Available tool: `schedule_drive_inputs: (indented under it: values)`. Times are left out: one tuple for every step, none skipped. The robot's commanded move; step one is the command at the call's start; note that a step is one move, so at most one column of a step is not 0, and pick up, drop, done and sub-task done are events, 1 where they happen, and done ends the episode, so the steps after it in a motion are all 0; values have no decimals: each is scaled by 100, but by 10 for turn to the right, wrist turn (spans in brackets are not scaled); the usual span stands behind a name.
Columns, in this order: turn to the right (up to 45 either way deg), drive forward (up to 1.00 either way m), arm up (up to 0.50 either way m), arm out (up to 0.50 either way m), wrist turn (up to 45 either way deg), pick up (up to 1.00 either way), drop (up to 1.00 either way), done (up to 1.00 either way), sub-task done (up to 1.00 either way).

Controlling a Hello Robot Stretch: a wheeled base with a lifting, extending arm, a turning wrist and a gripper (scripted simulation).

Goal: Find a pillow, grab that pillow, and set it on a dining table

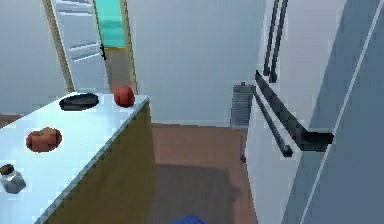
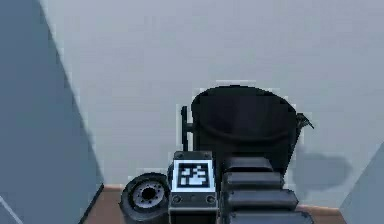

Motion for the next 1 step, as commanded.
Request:
schedule_drive_inputs:
  values:
    - [0,100,0,0,0,0,0,0,0]
